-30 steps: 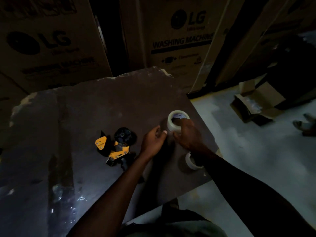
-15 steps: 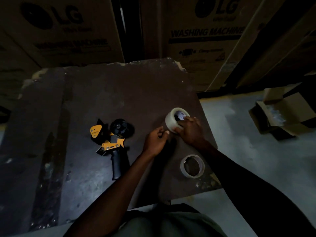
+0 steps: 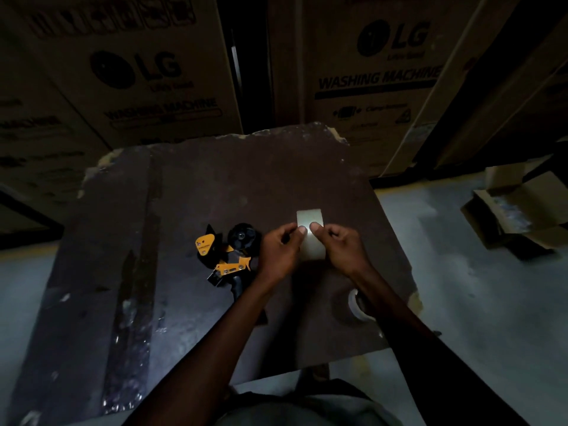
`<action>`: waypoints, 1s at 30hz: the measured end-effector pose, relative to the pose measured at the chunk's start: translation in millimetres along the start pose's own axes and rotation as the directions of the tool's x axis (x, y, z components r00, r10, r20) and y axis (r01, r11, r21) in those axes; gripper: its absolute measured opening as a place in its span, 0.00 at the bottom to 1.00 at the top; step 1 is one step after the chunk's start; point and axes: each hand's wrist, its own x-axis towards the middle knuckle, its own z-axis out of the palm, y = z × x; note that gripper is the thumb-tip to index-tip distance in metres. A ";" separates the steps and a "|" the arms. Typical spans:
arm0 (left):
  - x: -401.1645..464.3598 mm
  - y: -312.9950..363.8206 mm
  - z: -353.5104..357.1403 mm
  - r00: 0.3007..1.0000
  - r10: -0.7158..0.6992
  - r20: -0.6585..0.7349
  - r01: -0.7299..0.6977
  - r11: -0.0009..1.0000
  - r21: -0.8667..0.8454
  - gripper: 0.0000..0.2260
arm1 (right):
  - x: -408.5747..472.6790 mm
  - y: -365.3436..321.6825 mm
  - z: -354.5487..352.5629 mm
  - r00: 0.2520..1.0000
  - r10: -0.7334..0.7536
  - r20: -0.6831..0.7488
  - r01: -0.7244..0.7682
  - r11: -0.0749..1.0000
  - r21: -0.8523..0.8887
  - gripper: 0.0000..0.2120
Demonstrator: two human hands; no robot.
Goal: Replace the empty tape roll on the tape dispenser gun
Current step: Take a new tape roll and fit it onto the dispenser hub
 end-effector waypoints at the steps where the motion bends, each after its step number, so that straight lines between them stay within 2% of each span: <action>1: -3.4 3.3 -5.1 1.000 0.000 -0.007 0.000 1.000 -0.005 0.04 | -5.4 -4.8 4.2 1.000 -0.014 0.010 0.014 0.999 0.029 0.23; 3: -9.8 9.4 -14.7 1.000 0.000 -0.016 0.000 1.000 -0.013 0.05 | -13.8 -12.1 12.6 0.999 -0.035 0.018 0.033 0.995 0.096 0.30; 5: -16.2 17.6 -23.6 0.999 -0.001 -0.034 -0.001 0.999 -0.048 0.06 | -22.7 -22.7 21.2 0.999 -0.038 0.028 0.033 0.987 0.156 0.30; 9: -26.5 31.5 -41.0 0.997 0.033 -0.071 -0.037 0.998 -0.055 0.08 | -32.0 -38.3 34.6 0.999 0.004 0.055 -0.015 0.981 0.194 0.11; 11: -32.9 36.1 -49.3 0.996 0.065 -0.067 -0.070 0.995 -0.065 0.06 | -33.8 -42.6 40.4 0.997 0.014 0.074 -0.030 0.975 0.218 0.07; 15: -44.6 38.2 -63.5 0.991 0.122 -0.047 -0.125 0.988 -0.086 0.04 | -33.4 -53.9 51.2 0.996 0.058 0.072 -0.076 0.958 0.275 0.26; 18: -49.9 32.6 -72.9 0.989 0.138 -0.045 -0.141 0.987 -0.075 0.06 | -33.7 -62.6 56.4 0.993 0.073 0.095 -0.100 0.944 0.313 0.28; 20: -53.9 35.5 -78.5 0.990 0.117 -0.078 -0.125 0.986 -0.107 0.05 | -35.7 -65.8 62.0 0.993 0.044 0.109 -0.077 0.945 0.317 0.25; 23: -54.5 43.6 -90.2 0.990 0.069 -0.121 -0.084 0.990 -0.117 0.08 | -41.0 -65.4 74.0 0.990 -0.011 0.143 -0.037 0.945 0.326 0.09; 25: -52.8 48.2 -99.1 0.985 0.076 -0.155 -0.093 0.990 -0.107 0.13 | -45.4 -67.1 82.3 0.983 -0.054 0.173 -0.006 0.944 0.331 0.03; 27: -52.6 51.1 -106.9 0.981 0.091 -0.172 -0.112 0.987 -0.112 0.13 | -48.5 -69.3 90.6 0.978 -0.077 0.194 0.006 0.939 0.345 0.04; 30: -55.8 57.1 -115.1 0.982 0.095 -0.161 -0.118 0.983 -0.138 0.08 | -50.9 -76.0 98.6 0.980 -0.073 0.187 -0.001 0.929 0.371 0.04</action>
